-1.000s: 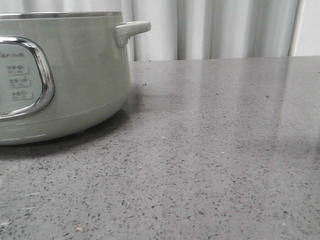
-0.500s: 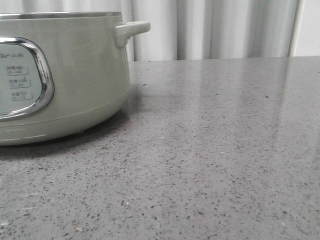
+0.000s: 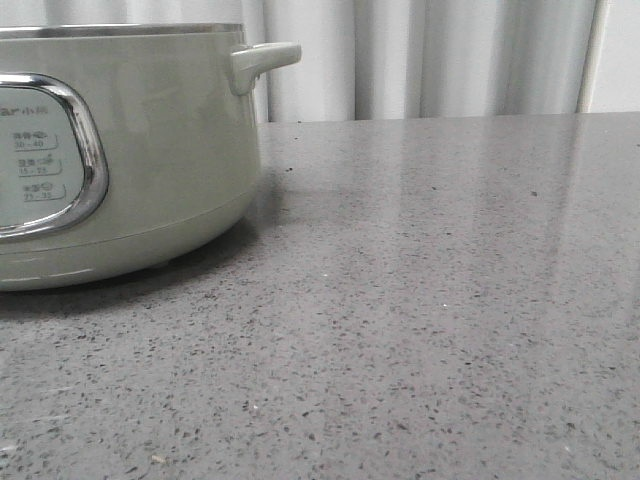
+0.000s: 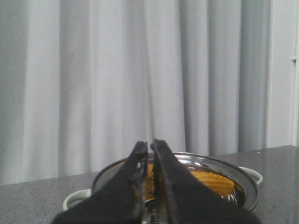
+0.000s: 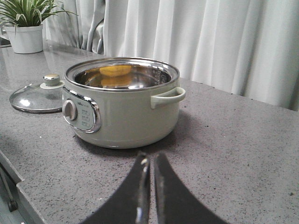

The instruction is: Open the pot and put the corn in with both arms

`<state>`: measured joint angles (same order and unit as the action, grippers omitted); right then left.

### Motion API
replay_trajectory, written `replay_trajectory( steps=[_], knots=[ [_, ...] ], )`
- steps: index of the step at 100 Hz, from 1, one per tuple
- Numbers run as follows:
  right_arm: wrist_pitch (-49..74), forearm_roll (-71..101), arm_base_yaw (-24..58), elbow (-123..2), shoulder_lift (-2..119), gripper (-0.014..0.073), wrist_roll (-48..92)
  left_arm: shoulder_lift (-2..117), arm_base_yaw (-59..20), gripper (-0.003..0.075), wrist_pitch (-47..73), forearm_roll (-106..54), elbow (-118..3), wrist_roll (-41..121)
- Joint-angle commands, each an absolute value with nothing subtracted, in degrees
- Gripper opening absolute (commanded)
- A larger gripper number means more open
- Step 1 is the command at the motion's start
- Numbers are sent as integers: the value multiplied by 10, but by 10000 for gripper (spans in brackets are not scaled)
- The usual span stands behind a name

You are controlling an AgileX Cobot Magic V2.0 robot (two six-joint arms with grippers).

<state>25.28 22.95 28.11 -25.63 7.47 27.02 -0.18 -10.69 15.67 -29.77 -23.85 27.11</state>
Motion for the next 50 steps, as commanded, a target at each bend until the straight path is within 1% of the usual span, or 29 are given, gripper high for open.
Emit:
replay_trajectory(
  steps=[1, 22, 38, 50],
  knots=[
    [213, 233, 279, -270, 81, -56, 271, 8, -112, -20, 117, -309, -252, 266],
    [213, 233, 279, -270, 81, -56, 271, 8, -112, -20, 117, -309, -248, 266],
    [213, 233, 279, -270, 81, -56, 271, 8, -112, -20, 116, -209, -247, 287],
    [213, 233, 279, -270, 81, -56, 271, 8, -112, -20, 116, -207, -247, 287]
  ],
)
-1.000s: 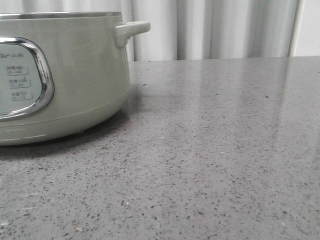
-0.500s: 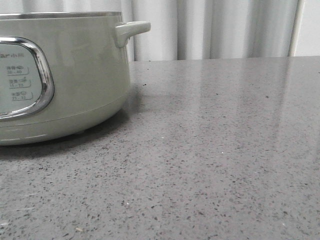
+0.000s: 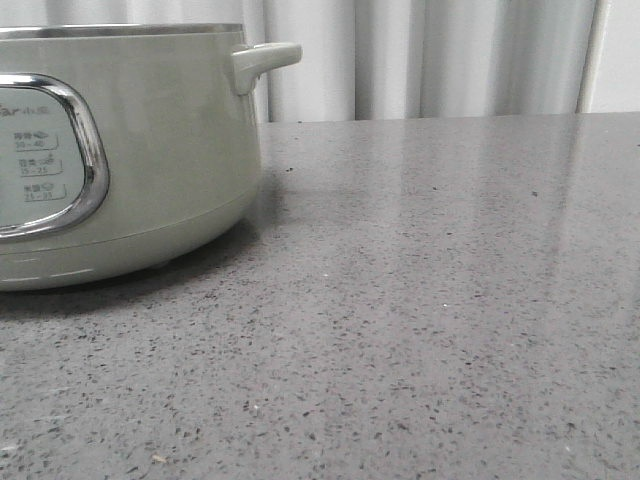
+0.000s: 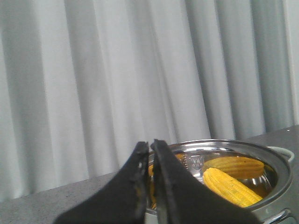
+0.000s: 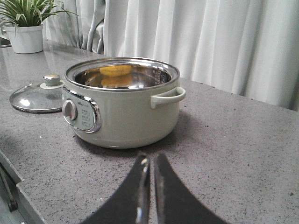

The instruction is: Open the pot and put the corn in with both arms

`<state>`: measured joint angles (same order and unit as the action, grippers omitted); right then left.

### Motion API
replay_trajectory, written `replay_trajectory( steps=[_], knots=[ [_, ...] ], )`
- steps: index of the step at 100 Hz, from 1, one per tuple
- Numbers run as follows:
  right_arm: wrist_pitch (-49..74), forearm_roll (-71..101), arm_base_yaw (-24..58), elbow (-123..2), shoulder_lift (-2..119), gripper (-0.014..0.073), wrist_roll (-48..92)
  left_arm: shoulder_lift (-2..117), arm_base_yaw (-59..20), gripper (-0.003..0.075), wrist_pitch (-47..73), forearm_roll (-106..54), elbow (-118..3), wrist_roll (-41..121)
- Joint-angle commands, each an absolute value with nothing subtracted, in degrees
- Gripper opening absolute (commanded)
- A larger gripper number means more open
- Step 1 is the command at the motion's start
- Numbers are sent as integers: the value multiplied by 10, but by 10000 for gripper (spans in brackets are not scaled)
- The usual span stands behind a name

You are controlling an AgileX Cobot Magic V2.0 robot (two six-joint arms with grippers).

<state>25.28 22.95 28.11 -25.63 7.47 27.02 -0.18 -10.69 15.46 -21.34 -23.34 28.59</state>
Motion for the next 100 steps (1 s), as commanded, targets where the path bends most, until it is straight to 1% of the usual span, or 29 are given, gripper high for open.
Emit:
replay_trajectory(
  steps=[1, 17, 35, 48, 59, 74, 87, 100],
  knots=[
    [213, 233, 279, -270, 81, -56, 271, 8, -112, -20, 116, -207, -247, 287],
    [213, 233, 279, -270, 81, -56, 271, 8, -112, -20, 118, -199, -234, 287],
    [213, 233, 279, -270, 81, -56, 271, 6, -109, -20, 124, -204, -152, 244],
    [213, 233, 279, -270, 81, -56, 271, -24, -109, -20, 168, -199, -100, 217],
    [214, 233, 279, -270, 81, -56, 271, -22, -109, -20, 200, -199, -76, 213],
    [214, 233, 279, -270, 81, -56, 271, -22, -109, -20, 188, -196, -55, 212],
    [214, 233, 279, -270, 81, -56, 271, -22, -107, -20, 171, -162, -43, 212],
    [214, 233, 279, -270, 81, -56, 271, -22, -73, -20, 146, -162, -28, 197]
  ],
)
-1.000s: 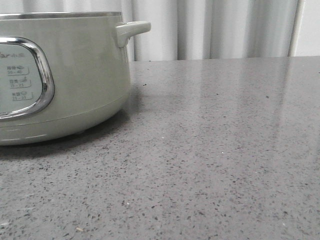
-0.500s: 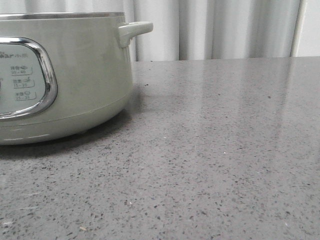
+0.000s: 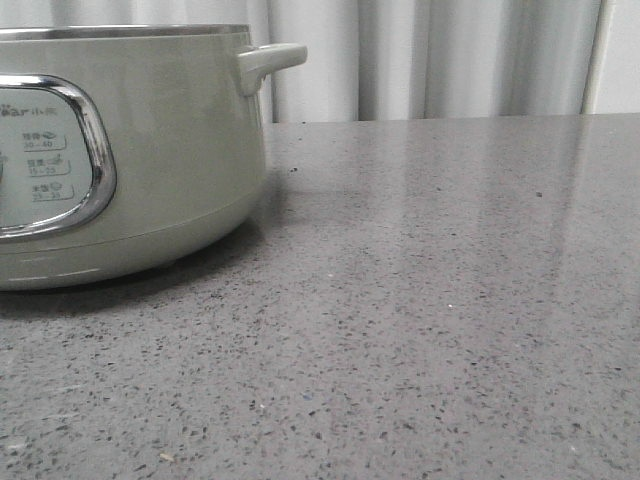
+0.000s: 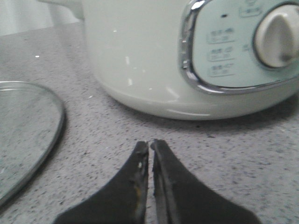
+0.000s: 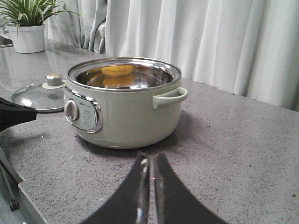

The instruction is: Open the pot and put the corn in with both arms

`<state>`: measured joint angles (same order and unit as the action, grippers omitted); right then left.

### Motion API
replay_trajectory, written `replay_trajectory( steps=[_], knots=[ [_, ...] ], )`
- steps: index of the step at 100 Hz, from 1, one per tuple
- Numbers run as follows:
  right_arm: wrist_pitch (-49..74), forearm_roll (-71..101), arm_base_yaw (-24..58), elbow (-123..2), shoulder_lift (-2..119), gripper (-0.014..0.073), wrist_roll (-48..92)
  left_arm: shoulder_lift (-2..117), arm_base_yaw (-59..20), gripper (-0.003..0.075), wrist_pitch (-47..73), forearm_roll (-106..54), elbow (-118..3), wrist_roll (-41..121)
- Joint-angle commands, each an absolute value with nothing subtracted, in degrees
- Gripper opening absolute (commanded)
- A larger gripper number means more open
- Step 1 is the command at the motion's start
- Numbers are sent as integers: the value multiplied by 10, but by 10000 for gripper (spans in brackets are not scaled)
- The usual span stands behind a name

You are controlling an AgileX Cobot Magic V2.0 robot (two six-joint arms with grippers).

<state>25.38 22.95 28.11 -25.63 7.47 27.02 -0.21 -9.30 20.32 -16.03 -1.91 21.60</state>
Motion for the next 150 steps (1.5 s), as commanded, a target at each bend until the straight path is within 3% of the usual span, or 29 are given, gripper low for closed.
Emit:
replay_trajectory(
  steps=[1, 33, 133, 150],
  knots=[
    [214, 233, 279, -270, 81, -56, 271, -22, -70, -20, 147, -162, -26, 193],
    [214, 233, 279, -270, 81, -56, 271, -22, 5, -20, 170, -144, 6, 161],
    [213, 233, 279, -269, 81, -56, 271, -22, 5, -20, 177, -134, 5, 160],
    [221, 233, 221, -266, 67, -56, 271, -22, 5, -20, 177, -134, 5, 160]
  ],
)
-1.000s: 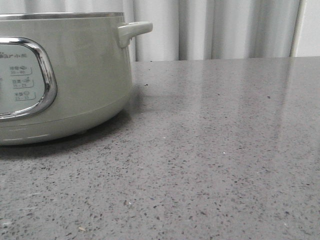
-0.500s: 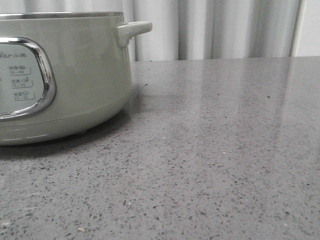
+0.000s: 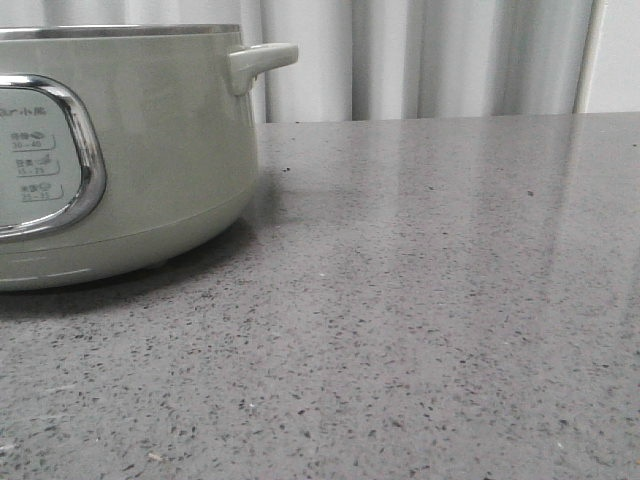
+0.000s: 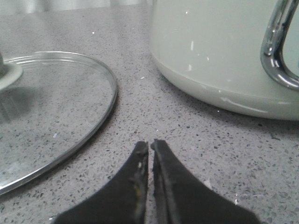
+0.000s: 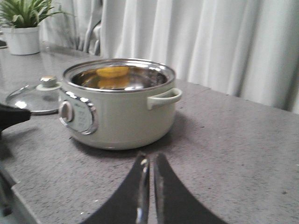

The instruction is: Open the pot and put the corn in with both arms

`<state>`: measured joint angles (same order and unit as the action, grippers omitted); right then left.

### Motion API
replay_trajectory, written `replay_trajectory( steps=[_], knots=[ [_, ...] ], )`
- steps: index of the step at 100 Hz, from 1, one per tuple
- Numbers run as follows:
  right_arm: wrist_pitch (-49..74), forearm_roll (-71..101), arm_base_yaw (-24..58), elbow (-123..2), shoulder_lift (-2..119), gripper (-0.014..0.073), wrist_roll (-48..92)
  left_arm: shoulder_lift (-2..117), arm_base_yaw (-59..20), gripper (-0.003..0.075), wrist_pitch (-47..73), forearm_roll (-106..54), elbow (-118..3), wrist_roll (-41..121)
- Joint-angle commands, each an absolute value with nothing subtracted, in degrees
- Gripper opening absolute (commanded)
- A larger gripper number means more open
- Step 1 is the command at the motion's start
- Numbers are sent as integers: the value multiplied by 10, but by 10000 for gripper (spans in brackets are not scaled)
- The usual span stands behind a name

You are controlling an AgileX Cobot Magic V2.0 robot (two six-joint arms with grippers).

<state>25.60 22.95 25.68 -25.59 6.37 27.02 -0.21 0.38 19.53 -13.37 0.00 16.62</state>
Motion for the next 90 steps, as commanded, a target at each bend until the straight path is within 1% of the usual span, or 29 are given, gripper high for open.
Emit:
replay_trajectory(
  steps=[1, 21, 35, 47, 56, 65, 71, 76, 85, 90],
  knots=[
    [219, 232, 217, -264, 67, -56, 271, -22, 5, -20, 177, -134, 5, 160],
    [123, 224, 75, -193, 67, -56, 271, -22, 5, -20, 177, -134, 5, 160],
    [116, 224, 22, -115, 66, -59, 271, -22, 5, -20, 177, -134, 5, 160],
    [82, 217, 17, -60, 64, -59, 252, -22, 5, -20, 177, -134, 5, 160],
    [32, 175, 17, -32, 52, -59, 229, -22, 5, -20, 177, -134, 5, 160],
    [-37, 122, 17, -5, 39, -59, 180, -22, 5, -20, 177, -134, 5, 160],
    [-69, 92, 17, 20, 33, -59, 115, -22, 5, -20, 177, -134, 5, 160],
    [-21, 46, 17, 17, 27, -59, 56, -22, 5, -20, 177, -134, 5, 160],
    [16, -68, 17, 18, 21, -59, -34, -22, 5, -20, 177, -134, 5, 160],
    [31, -113, 17, 18, 13, -59, -56, -22, 5, -20, 177, -134, 5, 160]
  ],
)
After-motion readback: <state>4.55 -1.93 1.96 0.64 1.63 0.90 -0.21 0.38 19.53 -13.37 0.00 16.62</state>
